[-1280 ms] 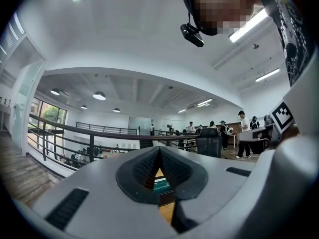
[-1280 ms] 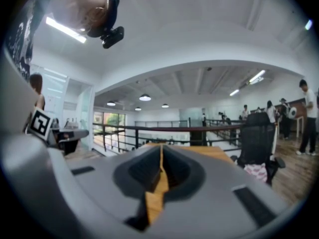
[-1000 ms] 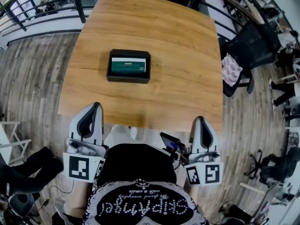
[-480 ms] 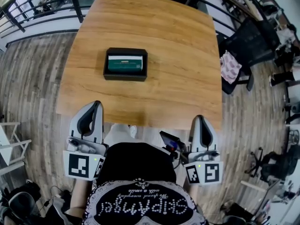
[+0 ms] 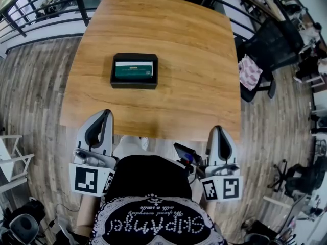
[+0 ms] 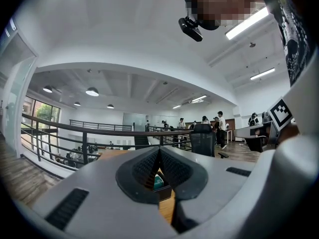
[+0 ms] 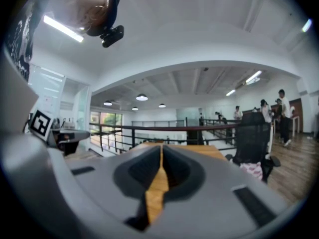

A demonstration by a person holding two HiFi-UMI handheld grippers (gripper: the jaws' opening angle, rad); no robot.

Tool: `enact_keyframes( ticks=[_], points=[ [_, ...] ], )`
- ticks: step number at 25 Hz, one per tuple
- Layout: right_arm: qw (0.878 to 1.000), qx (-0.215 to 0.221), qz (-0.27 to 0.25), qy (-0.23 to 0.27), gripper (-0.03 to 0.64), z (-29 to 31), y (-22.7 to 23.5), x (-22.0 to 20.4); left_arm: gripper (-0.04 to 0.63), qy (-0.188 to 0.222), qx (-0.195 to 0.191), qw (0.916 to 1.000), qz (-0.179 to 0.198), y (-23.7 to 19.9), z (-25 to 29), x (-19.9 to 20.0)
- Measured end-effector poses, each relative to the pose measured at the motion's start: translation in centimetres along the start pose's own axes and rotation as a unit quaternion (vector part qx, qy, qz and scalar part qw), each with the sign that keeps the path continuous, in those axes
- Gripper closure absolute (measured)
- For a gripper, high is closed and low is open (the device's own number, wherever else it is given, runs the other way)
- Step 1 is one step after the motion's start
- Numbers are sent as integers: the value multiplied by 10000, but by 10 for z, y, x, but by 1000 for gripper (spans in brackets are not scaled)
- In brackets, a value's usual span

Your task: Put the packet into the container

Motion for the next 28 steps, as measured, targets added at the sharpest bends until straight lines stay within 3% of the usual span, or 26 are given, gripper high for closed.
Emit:
enact_keyframes(
  ticks=[28],
  points=[
    [10000,2,-28,0,580,-8,-3,-2,567,93,33,9999,-76,2,-10,2]
  ],
)
Point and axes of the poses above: the fingertips, and each gripper's own axes: z forward along the fingers, y to its right, x out of its top, the point moved 3 cm from there along -z, backward along the fingers, and after that the axes turned 6 degrees about -y, right-handed, at the moved point
